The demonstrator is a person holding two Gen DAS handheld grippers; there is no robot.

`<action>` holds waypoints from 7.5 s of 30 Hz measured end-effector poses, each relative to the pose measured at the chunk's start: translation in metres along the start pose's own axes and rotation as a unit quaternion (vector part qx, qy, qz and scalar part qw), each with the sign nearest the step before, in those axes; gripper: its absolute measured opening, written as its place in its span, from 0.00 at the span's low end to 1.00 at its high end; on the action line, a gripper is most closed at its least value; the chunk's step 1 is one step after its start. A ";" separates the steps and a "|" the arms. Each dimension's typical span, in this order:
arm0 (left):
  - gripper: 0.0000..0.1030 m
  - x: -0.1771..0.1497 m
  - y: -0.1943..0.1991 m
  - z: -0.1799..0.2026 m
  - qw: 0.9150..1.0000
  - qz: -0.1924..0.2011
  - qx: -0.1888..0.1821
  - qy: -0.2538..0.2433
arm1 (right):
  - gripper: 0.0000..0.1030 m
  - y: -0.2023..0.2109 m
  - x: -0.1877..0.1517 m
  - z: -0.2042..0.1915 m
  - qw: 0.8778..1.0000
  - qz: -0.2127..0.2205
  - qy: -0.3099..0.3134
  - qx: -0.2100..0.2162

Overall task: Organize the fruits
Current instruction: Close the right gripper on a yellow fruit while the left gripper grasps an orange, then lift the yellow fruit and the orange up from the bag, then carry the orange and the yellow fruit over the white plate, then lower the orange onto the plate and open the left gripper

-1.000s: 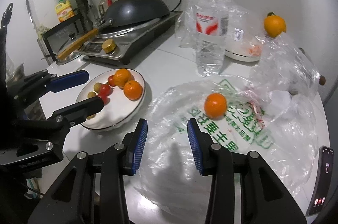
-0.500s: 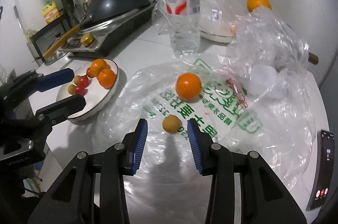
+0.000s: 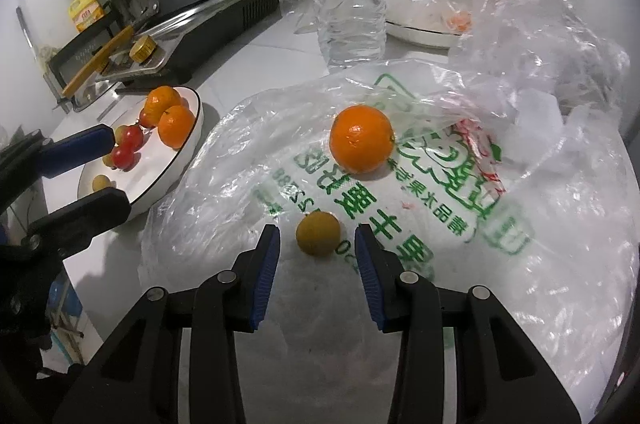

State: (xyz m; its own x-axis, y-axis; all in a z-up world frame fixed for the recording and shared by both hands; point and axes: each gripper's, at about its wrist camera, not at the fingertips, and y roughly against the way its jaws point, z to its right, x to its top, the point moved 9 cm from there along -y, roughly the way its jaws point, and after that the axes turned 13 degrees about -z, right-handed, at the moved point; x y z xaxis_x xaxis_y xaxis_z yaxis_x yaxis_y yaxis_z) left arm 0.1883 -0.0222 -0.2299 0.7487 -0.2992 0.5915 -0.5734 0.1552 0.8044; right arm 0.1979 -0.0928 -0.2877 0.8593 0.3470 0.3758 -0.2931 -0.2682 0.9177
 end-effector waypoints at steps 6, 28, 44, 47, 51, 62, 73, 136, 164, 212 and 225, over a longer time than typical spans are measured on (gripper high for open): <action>0.49 0.003 -0.008 0.000 1.000 -0.006 0.002 0.000 | 0.34 -0.012 0.004 0.001 1.000 -0.012 0.004 0.005; 0.49 0.049 -0.037 0.051 0.999 -0.026 0.001 -0.046 | 0.26 0.039 0.003 0.058 0.998 0.053 -0.023 0.021; 0.49 0.071 -0.089 0.061 0.997 -0.063 0.016 -0.052 | 0.26 0.028 0.003 0.094 0.996 0.055 -0.043 0.048; 0.49 0.074 -0.100 0.059 0.996 -0.070 0.023 -0.051 | 0.26 0.025 0.004 0.096 0.996 0.053 -0.043 0.052; 0.49 0.075 -0.111 0.059 0.995 -0.076 0.032 -0.056 | 0.26 0.023 0.005 0.096 0.996 0.053 -0.043 0.058; 0.50 0.076 -0.135 0.059 0.991 -0.099 0.052 -0.074 | 0.26 0.022 0.004 0.099 0.996 0.052 -0.047 0.060; 0.42 0.072 -0.135 0.058 0.990 -0.099 0.047 -0.083 | 0.26 0.023 0.005 0.096 0.996 0.053 -0.044 0.057; 0.42 -0.005 0.046 0.030 0.999 0.015 0.008 -0.035 | 0.26 0.095 -0.025 -0.013 0.996 0.083 0.012 -0.007; 0.42 -0.038 0.018 -0.050 0.999 -0.009 0.021 0.029 | 0.26 0.063 0.000 -0.058 0.998 0.053 0.042 -0.014; 0.50 -0.030 -0.038 -0.085 0.991 -0.072 -0.011 0.117 | 0.26 0.020 0.013 -0.011 0.999 0.032 0.012 0.009; 0.51 -0.033 -0.055 -0.091 0.989 -0.101 0.021 0.104 | 0.26 0.032 0.003 -0.003 0.999 0.044 0.000 0.007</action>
State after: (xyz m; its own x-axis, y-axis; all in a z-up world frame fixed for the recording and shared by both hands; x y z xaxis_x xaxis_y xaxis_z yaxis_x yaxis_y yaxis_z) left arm 0.2249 0.0651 -0.2887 0.8990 -0.1197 0.4214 -0.4155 0.0718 0.9068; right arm 0.1902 -0.0980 -0.2565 0.8308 0.3218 0.4542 -0.3606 -0.3105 0.8795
